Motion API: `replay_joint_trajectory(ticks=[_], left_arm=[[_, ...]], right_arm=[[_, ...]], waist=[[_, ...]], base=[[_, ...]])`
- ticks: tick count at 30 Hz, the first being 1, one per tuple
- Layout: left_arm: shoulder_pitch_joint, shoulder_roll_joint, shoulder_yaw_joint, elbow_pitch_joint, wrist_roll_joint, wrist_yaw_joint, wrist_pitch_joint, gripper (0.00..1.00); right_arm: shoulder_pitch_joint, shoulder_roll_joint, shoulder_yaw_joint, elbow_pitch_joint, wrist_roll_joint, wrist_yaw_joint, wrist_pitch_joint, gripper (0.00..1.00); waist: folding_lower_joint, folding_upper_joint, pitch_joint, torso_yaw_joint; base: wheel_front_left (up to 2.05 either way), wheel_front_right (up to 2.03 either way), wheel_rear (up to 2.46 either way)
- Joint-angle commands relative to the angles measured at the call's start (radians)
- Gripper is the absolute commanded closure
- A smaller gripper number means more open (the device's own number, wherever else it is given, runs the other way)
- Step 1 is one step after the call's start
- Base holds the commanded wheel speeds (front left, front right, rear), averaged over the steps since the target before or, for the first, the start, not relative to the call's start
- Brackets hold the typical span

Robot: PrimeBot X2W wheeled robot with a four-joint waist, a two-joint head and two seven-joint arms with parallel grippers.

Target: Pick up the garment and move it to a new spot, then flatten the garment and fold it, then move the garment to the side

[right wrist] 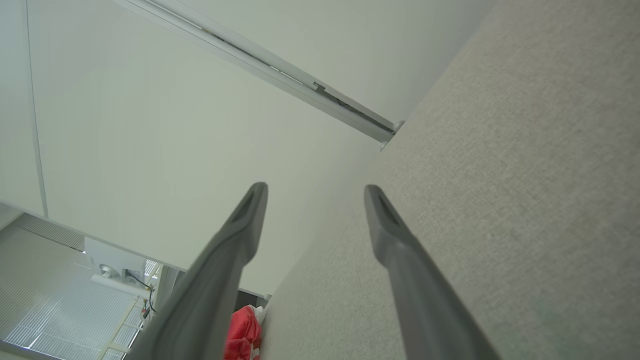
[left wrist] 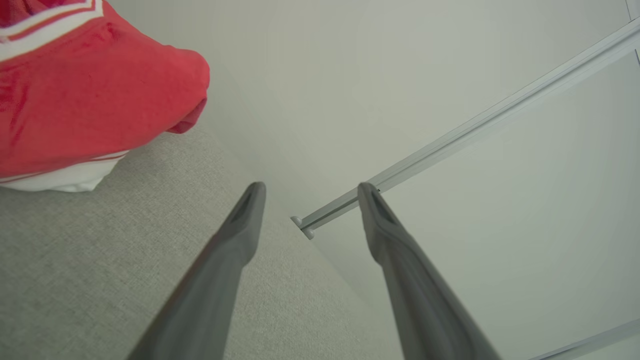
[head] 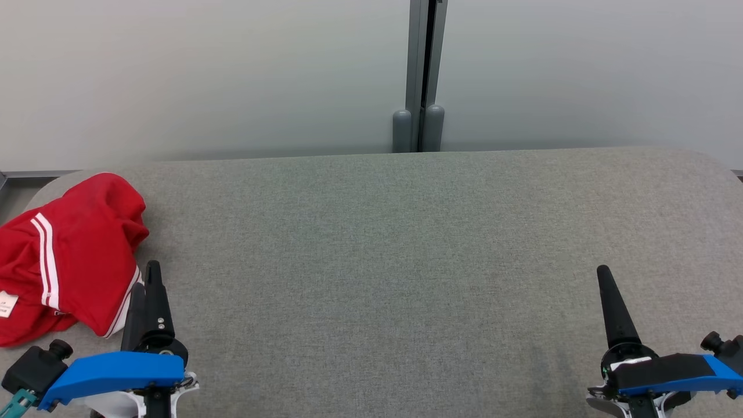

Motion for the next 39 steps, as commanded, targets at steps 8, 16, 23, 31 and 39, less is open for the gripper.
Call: replay_joint_trajectory(ticks=[8, 16, 23, 31, 39], left_arm=[[-0.001, 0.009, -0.019, -0.026, 0.186, 0.010, -0.035, 0.00], [0.002, 0.013, -0.033, -0.017, 0.317, 0.021, -0.060, 0.00], [-0.003, 0.019, -0.046, 0.004, 0.407, 0.026, -0.080, 0.00], [-0.009, 0.023, -0.056, 0.023, 0.486, 0.035, -0.090, 0.00], [-0.008, 0.026, -0.065, 0.012, 0.547, 0.040, -0.097, 0.00]], right_arm=[[0.002, -0.008, 0.018, -0.038, -0.123, 0.002, -0.035, 0.00], [0.008, -0.008, 0.032, -0.048, -0.217, 0.002, -0.060, 0.00], [0.012, -0.009, 0.046, -0.047, -0.301, 0.002, -0.080, 0.00], [0.015, -0.010, 0.056, -0.042, -0.394, 0.002, -0.102, 0.00], [0.018, -0.010, 0.067, -0.040, -0.466, 0.002, -0.119, 0.00]], waist=[[0.0000, 0.0000, 0.002, 0.002], [0.0000, 0.0000, 0.004, 0.004], [0.0000, 0.0000, 0.005, 0.005], [0.0000, 0.0000, 0.003, 0.007], [0.0000, 0.0000, 0.002, 0.010]], base=[[0.00, 0.00, 0.00], [0.00, 0.00, 0.00], [0.00, 0.00, 0.00], [0.00, 0.00, 0.00], [0.00, 0.00, 0.00]])
